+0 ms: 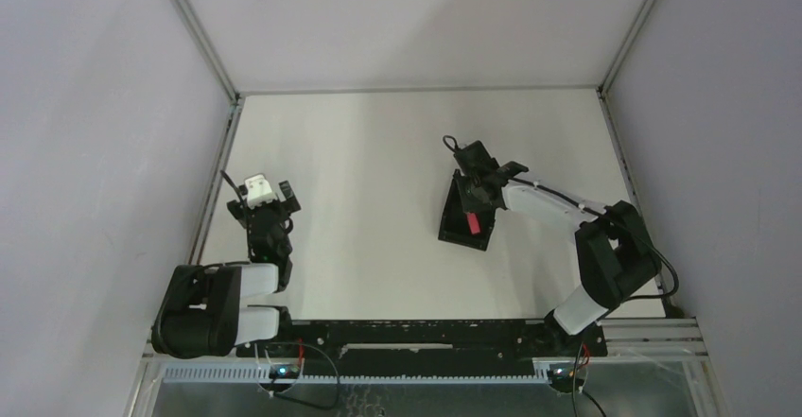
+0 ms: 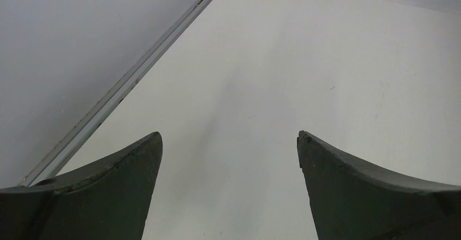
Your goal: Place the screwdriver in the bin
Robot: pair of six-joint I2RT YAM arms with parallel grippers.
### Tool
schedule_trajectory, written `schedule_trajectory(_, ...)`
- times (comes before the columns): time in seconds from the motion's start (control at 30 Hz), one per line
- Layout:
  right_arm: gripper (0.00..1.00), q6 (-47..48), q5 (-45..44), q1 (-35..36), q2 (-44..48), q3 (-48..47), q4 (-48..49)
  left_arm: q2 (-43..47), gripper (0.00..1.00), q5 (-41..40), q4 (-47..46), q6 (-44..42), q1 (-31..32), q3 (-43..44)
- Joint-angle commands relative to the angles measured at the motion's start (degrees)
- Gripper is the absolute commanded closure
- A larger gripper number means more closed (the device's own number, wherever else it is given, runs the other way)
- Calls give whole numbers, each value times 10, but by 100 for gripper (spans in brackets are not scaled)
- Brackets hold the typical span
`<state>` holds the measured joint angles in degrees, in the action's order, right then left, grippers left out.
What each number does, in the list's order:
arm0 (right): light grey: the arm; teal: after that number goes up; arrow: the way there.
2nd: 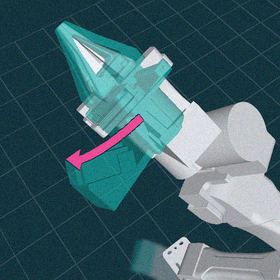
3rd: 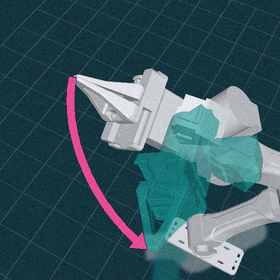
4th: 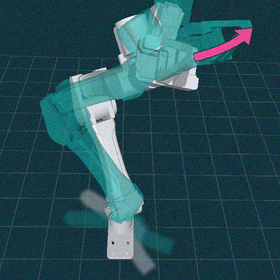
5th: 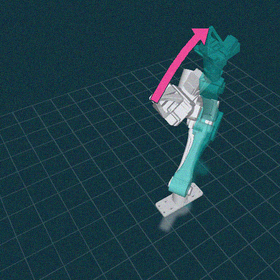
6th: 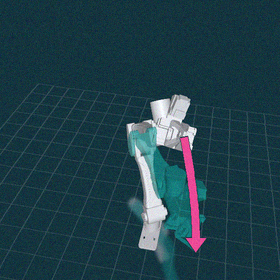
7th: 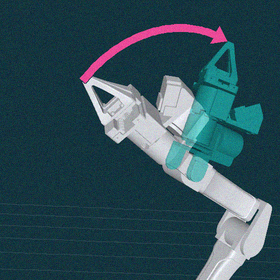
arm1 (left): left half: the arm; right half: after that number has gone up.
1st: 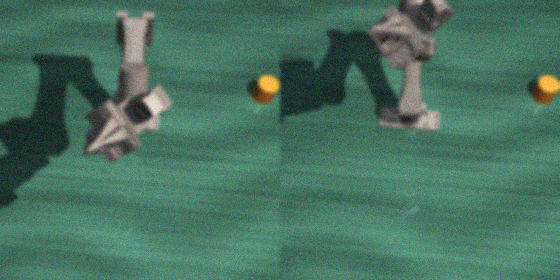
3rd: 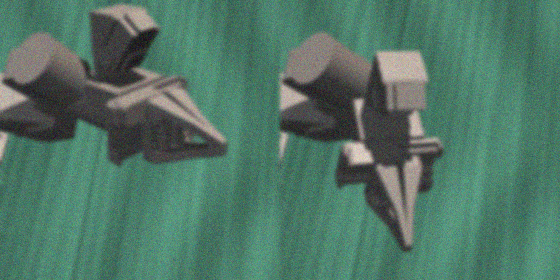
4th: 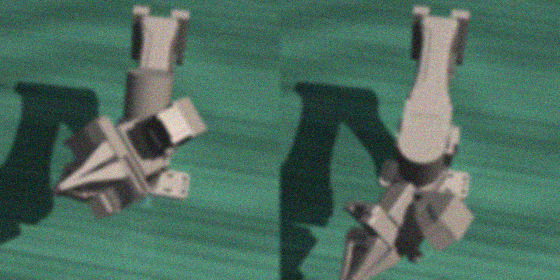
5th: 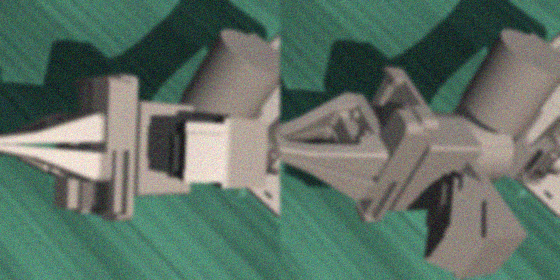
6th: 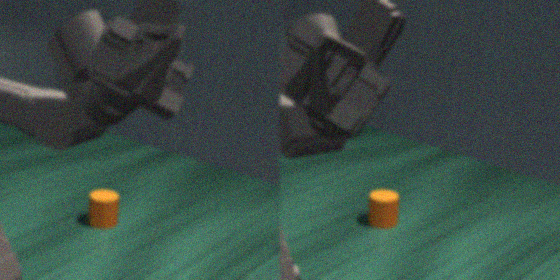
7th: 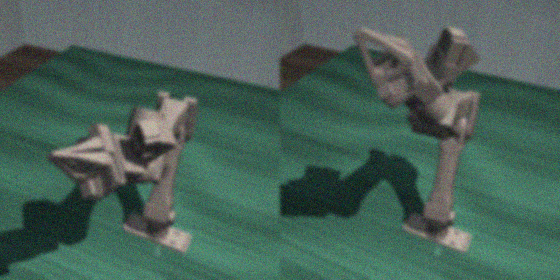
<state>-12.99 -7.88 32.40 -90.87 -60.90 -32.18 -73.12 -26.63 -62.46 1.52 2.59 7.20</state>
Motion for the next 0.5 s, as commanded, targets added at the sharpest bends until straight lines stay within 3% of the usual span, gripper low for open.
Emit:
schedule_trajectory(0.0, 72, 9, -23, 10, 4, -3, 22, 3, 2, 4, -14, 0, -4, 28)
schedule_trajectory(0.07, 60, 3, -33, 14, 18, -4, 20, 3, 2, 4, -13, 0, -4, 28)
schedule_trajectory(0.3, 52, -24, -67, 22, 117, -4, 16, 3, 2, 4, -13, 0, -3, 28)
schedule_trajectory(0.37, 45, -26, -75, 22, 151, -4, 19, 3, 2, 4, -14, 0, -4, 28)
schedule_trajectory(0.47, 6, -24, -86, 14, 200, -3, 24, 4, 2, 4, -14, 0, -3, 27)
